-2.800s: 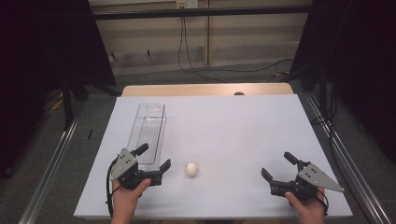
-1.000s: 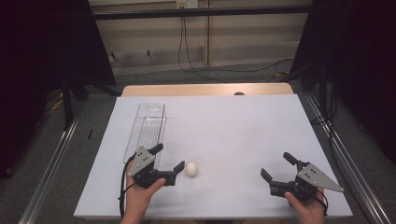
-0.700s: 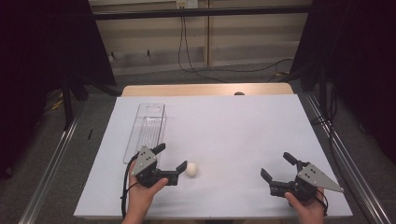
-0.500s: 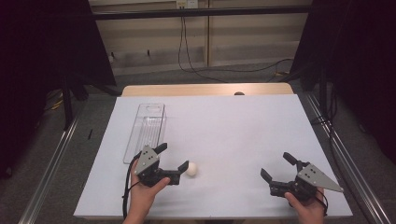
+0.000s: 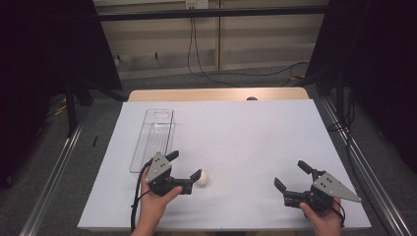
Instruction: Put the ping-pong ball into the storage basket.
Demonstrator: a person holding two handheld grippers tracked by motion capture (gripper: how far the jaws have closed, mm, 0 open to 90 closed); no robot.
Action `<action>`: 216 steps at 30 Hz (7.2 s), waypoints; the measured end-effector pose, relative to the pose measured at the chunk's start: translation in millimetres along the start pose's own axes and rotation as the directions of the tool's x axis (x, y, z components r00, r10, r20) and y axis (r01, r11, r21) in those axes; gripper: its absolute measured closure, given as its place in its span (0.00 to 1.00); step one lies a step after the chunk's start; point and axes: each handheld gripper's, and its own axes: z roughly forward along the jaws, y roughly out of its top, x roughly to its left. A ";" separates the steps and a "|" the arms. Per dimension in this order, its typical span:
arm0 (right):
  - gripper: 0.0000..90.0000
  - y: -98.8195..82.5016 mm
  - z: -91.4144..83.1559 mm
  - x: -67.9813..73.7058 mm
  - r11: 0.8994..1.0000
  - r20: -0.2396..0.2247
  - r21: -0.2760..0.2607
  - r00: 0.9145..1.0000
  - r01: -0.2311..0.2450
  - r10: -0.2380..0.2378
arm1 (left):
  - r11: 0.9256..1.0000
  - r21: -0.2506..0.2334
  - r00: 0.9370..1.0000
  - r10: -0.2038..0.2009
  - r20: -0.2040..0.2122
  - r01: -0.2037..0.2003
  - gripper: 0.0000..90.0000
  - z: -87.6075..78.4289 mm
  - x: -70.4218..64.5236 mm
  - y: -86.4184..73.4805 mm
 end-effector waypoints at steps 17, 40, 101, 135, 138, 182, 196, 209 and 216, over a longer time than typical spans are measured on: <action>0.01 -0.2 0.6 0.7 1.000 -0.004 0.002 1.000 0.000 0.000 | 0.998 0.056 1.000 0.003 -0.016 -0.002 0.02 10.4 -2.4 -0.6; 0.01 0.1 0.6 1.0 1.000 -0.003 0.000 1.000 -0.008 0.008 | 0.989 0.150 1.000 0.005 -0.011 -0.004 0.02 26.2 -4.6 -4.1; 0.02 0.1 1.9 3.0 1.000 -0.021 0.006 1.000 0.005 -0.004 | 0.944 0.331 1.000 -0.005 0.023 -0.003 0.03 36.5 -6.1 -12.3; 0.02 -0.2 2.3 3.0 1.000 -0.027 0.018 1.000 0.006 -0.005 | 0.905 0.421 0.997 0.023 0.075 -0.052 0.27 45.6 -9.3 -18.3; 0.02 -0.3 2.2 2.9 1.000 -0.032 0.022 0.999 0.002 -0.002 | 0.902 0.428 0.996 0.026 0.086 -0.060 0.30 46.3 -9.1 -18.8; 0.02 0.2 1.6 2.7 1.000 -0.019 0.012 1.000 0.006 -0.006 | 0.893 0.446 0.993 0.009 0.118 -0.061 0.52 50.3 -9.3 -21.6; 0.02 0.2 1.7 2.8 1.000 -0.019 0.012 1.000 0.009 -0.008 | 0.881 0.469 0.994 0.015 0.107 -0.064 0.57 49.2 -9.5 -19.7; 0.02 0.2 1.6 2.7 1.000 -0.022 0.015 1.000 0.009 -0.009 | 0.896 0.444 0.995 -0.022 0.100 -0.025 0.57 47.0 -6.7 -17.2; 0.02 0.2 1.6 3.0 1.000 -0.020 0.014 1.000 0.008 -0.007 | 0.903 0.429 0.994 -0.046 0.094 0.001 0.57 44.9 -5.4 -14.5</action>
